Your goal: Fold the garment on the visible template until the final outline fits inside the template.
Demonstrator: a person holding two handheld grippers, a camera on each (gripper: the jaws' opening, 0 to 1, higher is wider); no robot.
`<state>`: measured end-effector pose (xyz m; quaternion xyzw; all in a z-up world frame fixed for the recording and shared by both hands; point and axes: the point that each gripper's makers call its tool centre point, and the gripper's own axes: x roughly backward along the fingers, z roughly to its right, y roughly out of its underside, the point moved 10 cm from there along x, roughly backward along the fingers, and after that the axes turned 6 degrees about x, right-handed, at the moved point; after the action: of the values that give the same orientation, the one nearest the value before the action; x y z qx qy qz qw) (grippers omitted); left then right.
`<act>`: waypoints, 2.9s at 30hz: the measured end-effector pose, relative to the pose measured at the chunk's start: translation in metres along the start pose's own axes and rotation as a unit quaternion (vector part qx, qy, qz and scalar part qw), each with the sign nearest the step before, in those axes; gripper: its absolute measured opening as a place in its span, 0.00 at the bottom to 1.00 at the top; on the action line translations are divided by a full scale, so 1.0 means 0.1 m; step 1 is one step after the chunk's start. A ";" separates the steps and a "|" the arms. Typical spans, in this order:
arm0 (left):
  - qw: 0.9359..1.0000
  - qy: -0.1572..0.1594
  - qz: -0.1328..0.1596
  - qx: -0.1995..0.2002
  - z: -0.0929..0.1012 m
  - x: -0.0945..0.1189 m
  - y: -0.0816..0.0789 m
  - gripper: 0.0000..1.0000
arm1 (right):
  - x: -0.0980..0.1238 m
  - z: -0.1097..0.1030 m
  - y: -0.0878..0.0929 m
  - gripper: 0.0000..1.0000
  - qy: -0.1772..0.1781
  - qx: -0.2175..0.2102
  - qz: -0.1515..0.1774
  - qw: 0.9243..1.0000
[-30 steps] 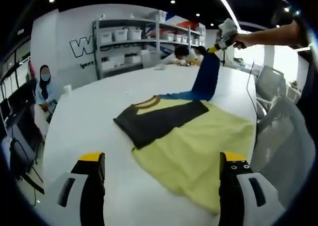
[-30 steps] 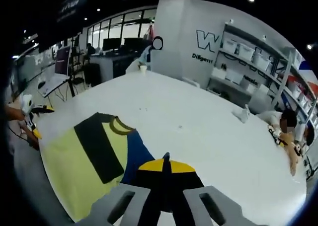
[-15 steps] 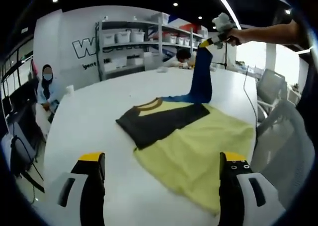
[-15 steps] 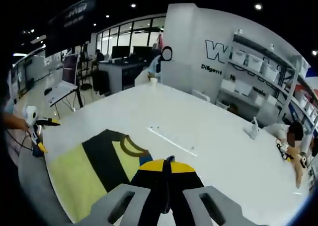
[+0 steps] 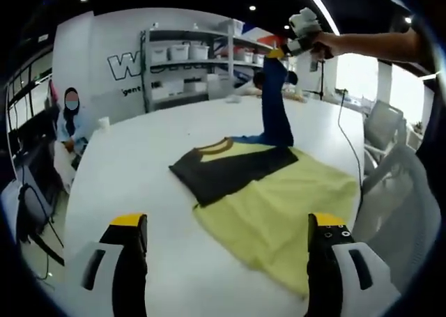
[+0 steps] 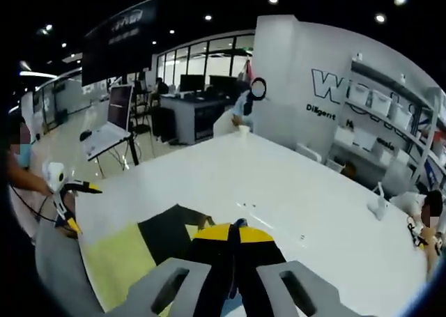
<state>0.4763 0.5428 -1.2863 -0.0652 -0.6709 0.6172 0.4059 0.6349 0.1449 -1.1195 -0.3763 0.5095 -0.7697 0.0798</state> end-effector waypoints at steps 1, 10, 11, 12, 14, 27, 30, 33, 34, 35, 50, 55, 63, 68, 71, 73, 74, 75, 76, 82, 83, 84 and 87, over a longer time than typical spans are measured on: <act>1.000 -0.001 0.000 0.000 0.00 0.01 0.00 0.99 | -0.02 -0.02 -0.01 0.00 -0.001 0.001 0.000 1.000; 1.000 -0.006 -0.005 0.008 -0.01 0.06 0.05 0.99 | -0.33 -0.24 -0.11 0.00 -0.040 0.016 -0.003 0.999; 1.000 -0.006 -0.005 0.007 0.00 0.06 0.06 0.99 | -0.38 -0.27 -0.11 0.00 -0.045 0.020 -0.005 0.999; 1.000 -0.006 -0.008 0.005 0.00 0.07 0.07 0.99 | -0.39 -0.32 -0.12 0.00 -0.048 0.023 -0.007 0.999; 1.000 -0.004 -0.008 0.005 0.01 0.07 0.07 0.99 | -0.44 -0.38 -0.13 0.00 -0.058 0.028 -0.007 0.998; 1.000 -0.002 -0.014 0.000 -0.01 0.06 0.12 0.99 | -0.75 -0.59 -0.03 0.00 -0.091 0.031 -0.022 0.995; 1.000 -0.003 -0.016 0.000 -0.02 0.06 0.13 0.99 | -0.83 -0.69 0.02 0.00 -0.103 0.041 -0.034 0.993; 1.000 -0.003 -0.016 -0.001 -0.04 0.07 0.13 0.99 | -0.92 -0.77 0.05 0.00 -0.114 0.042 -0.040 0.992; 1.000 -0.003 -0.016 -0.001 -0.04 0.07 0.13 0.99 | -0.94 -0.80 0.05 0.00 -0.116 0.041 -0.040 0.992; 1.000 -0.003 -0.015 -0.003 -0.04 0.07 0.13 0.99 | -0.98 -0.84 0.06 0.00 -0.121 0.043 -0.042 0.991; 1.000 -0.021 -0.006 0.011 -0.12 0.18 0.17 0.99 | -1.36 -1.08 0.16 0.00 -0.152 0.049 -0.072 0.985; 1.000 -0.025 -0.005 0.015 -0.12 0.22 0.18 0.99 | -1.50 -1.19 0.29 0.00 -0.162 0.056 -0.093 0.981; 0.999 -0.031 -0.004 0.023 -0.15 0.25 0.21 0.99 | -1.67 -1.32 0.39 0.00 -0.168 0.059 -0.104 0.979; 0.999 -0.032 -0.006 0.027 -0.15 0.24 0.23 0.99 | -1.77 -1.39 0.43 0.00 -0.168 0.054 -0.112 0.978; 0.999 -0.034 -0.005 0.026 -0.14 0.25 0.23 0.99 | -1.83 -1.44 0.46 0.00 -0.170 0.056 -0.116 0.977; 0.999 -0.036 -0.005 0.031 -0.15 0.25 0.25 0.99 | -1.85 -1.46 0.49 0.00 -0.170 0.050 -0.114 0.977; 0.999 -0.038 -0.003 0.035 -0.15 0.26 0.26 0.99 | -1.85 -1.48 0.51 0.00 -0.172 0.051 -0.115 0.977; 0.999 -0.039 -0.004 0.034 -0.16 0.27 0.27 0.99 | -1.86 -1.49 0.52 0.00 -0.172 0.054 -0.114 0.977; 0.999 -0.041 -0.005 0.034 -0.16 0.27 0.28 0.99 | -1.86 -1.51 0.54 0.00 -0.172 0.060 -0.112 0.977; 0.998 -0.042 -0.010 0.042 -0.15 0.28 0.32 0.99 | -1.87 -1.53 0.60 0.02 -0.169 0.056 -0.095 0.979; 0.998 -0.042 -0.010 0.041 -0.15 0.28 0.32 0.99 | -1.87 -1.53 0.60 0.04 -0.168 0.055 -0.096 0.980; 0.998 -0.041 -0.012 0.039 -0.14 0.28 0.33 0.99 | -1.88 -1.53 0.60 0.05 -0.167 0.055 -0.097 0.980; 0.998 -0.039 -0.012 0.038 -0.15 0.27 0.32 0.99 | -1.86 -1.54 0.60 0.05 -0.169 0.054 -0.093 0.980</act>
<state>0.4543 0.5778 -1.3032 -0.0169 -0.6629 0.6394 0.3890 0.6485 0.3224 -1.2935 -0.5421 0.4087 -0.7255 0.1130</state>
